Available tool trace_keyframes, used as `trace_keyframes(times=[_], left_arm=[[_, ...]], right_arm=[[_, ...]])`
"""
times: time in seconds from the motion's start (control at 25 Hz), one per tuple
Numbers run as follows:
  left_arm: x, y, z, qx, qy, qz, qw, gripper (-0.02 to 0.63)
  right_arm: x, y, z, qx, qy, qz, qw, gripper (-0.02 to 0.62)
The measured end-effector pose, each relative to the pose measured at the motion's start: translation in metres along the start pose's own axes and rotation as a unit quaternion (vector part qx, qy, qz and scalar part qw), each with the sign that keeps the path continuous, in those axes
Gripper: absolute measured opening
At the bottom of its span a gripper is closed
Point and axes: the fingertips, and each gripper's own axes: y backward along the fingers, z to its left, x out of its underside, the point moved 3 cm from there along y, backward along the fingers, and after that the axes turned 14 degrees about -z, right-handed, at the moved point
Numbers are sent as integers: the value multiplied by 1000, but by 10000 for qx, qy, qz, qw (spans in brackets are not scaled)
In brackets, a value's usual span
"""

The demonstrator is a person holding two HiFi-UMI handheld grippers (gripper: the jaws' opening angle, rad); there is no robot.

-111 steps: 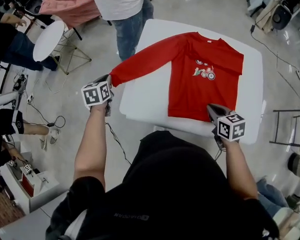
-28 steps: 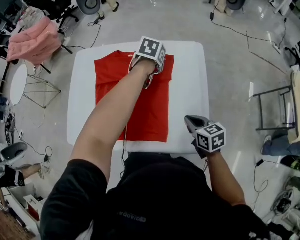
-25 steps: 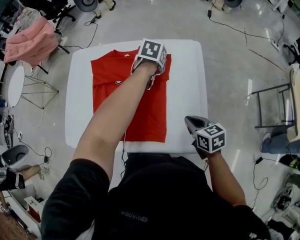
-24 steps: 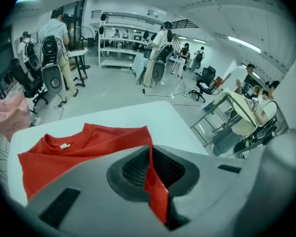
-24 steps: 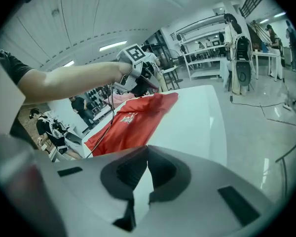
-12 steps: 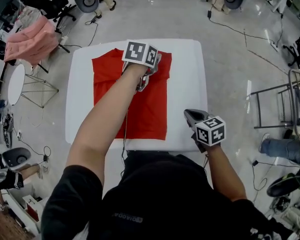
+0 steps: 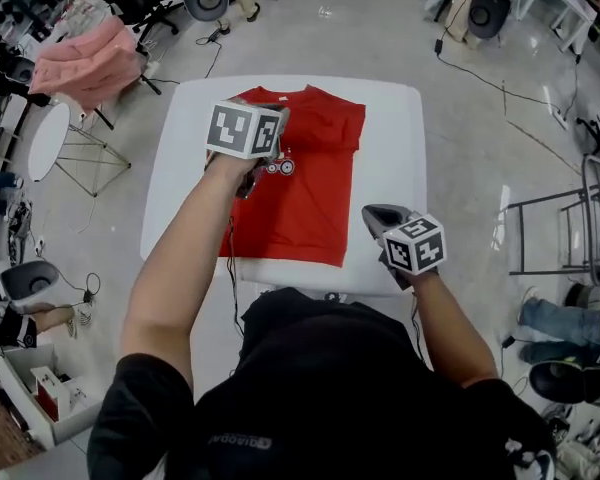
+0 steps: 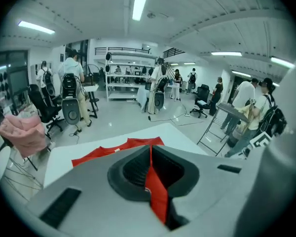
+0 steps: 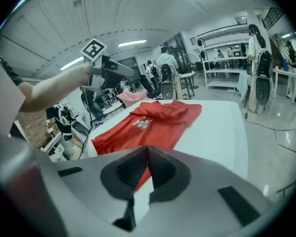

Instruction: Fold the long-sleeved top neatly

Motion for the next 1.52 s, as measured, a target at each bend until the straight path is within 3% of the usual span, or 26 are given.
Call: trace_keyframes(times=[0.16, 0.32, 0.44, 0.68, 0.84, 1.04, 1.08, 1.2, 1.36, 1.52], left_arm=[[35, 51, 20, -291, -588, 231, 9976, 6], [76, 90, 26, -174, -719, 239, 9970, 6], [108, 117, 29, -57, -955, 258, 9951, 6], [208, 158, 26, 323, -1873, 844, 9781, 6], [263, 180, 22, 566, -2590, 1153, 9573, 8], [306, 193, 13, 944, -3170, 1343, 9341, 9], [311, 194, 11, 1023, -3199, 1357, 9321, 11], [323, 196, 6, 1222, -3320, 1413, 9246, 98], [338, 193, 12, 1253, -3874, 1640, 8985, 120], [344, 186, 20, 1334, -4074, 1784, 8857, 120]], right_arm=[[-4, -10, 21, -69, 205, -39, 9998, 5], [-3, -15, 40, 28, 422, 17, 9991, 5], [0, -19, 57, 129, 859, 164, 9961, 5], [39, -28, 103, 99, 1899, 630, 9797, 5], [71, -30, 125, 58, 2785, 1130, 9537, 5], [109, -37, 135, -40, 4006, 1840, 8976, 30], [113, -39, 135, -37, 4143, 1928, 8895, 40], [119, -43, 133, 23, 4408, 2186, 8706, 76], [127, -49, 131, -33, 4691, 2474, 8478, 110], [136, -53, 126, -225, 4852, 2730, 8304, 124]])
